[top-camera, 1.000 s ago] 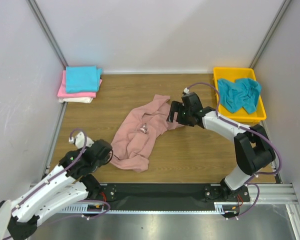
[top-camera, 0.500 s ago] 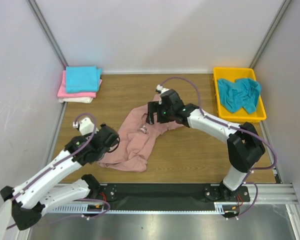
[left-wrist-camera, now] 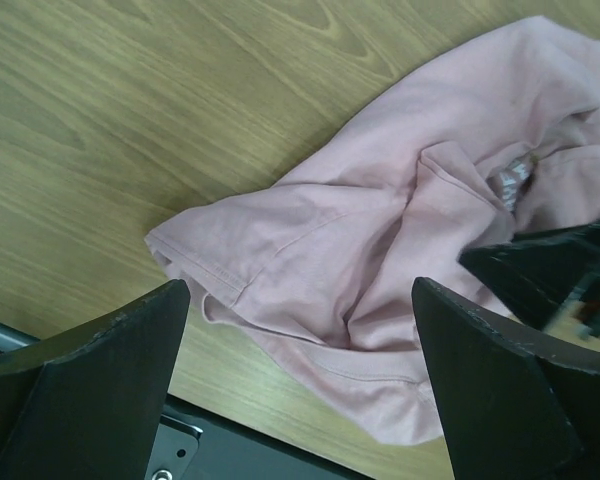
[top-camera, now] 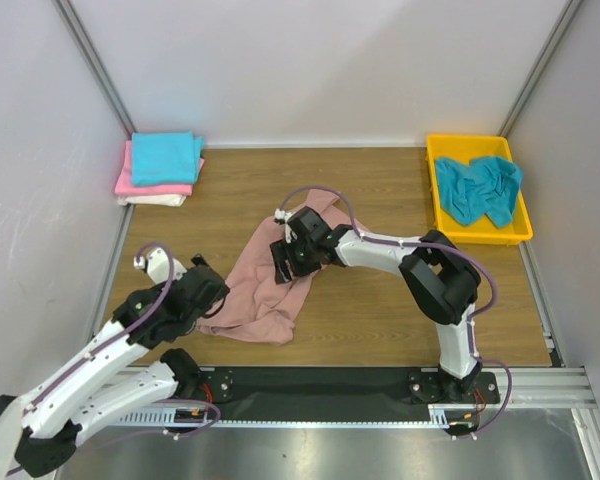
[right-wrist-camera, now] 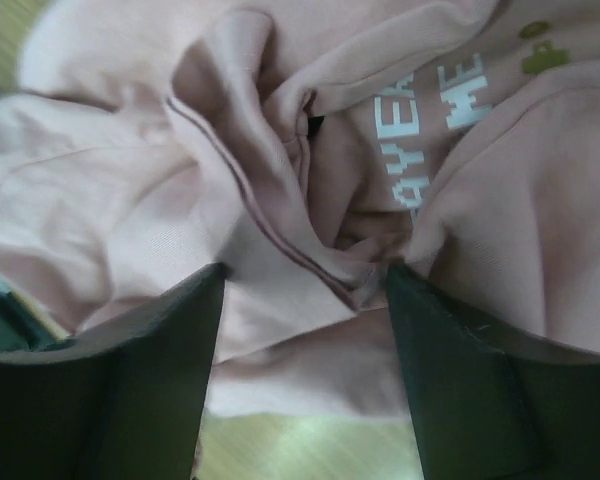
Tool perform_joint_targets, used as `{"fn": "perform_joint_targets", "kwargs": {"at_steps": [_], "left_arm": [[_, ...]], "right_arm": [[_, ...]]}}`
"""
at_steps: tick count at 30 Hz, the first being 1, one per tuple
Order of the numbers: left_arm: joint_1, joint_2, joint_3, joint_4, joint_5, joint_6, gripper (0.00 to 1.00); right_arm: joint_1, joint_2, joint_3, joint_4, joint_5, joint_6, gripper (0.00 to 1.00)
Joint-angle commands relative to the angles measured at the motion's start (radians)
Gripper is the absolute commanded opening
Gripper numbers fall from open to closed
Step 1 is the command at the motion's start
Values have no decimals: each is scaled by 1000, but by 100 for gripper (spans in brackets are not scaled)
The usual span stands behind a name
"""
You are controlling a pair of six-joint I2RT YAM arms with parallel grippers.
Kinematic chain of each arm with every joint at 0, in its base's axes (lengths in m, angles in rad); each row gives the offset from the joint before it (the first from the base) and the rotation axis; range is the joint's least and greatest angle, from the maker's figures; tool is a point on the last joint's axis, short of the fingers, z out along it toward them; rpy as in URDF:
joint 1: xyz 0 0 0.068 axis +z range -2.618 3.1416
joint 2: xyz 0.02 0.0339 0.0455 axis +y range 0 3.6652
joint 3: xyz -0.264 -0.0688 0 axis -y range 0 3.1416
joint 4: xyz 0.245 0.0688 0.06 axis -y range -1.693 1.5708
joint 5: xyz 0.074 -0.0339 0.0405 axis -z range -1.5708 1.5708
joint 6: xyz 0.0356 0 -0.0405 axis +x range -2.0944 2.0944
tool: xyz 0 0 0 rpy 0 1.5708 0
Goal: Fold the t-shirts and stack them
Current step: Flatten the tshirt out
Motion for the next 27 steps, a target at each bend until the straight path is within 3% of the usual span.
{"fn": "perform_joint_targets", "kwargs": {"at_steps": [1, 3, 4, 6, 11, 18, 25, 26, 27], "left_arm": [[4, -64, -9, -56, 6, -58, 99], [4, -86, -10, -81, 9, -63, 100], [4, -94, -10, -87, 6, -69, 99], [4, -106, -10, -92, 2, -70, 99], [4, -86, -21, 48, 11, 26, 100], [4, 55, -4, 278, 61, 261, 99], [4, 213, 27, 410, 120, 365, 100], [4, 243, 28, 440, 130, 377, 100], [3, 274, 34, 468, 155, 402, 100]], "right_arm": [[19, 23, 69, 3, 25, -21, 58], [22, 26, 75, 2, 37, -13, 45], [22, 22, 78, -5, 63, -4, 23], [21, -15, 79, -32, 92, 5, 0], [21, -156, 29, -67, 175, 2, 0], [-14, -404, -105, -169, 268, 45, 0], [-57, -613, -290, -339, 285, 115, 0], [-60, -630, -330, -380, 284, 123, 2], [-67, -658, -368, -412, 261, 128, 11]]}}
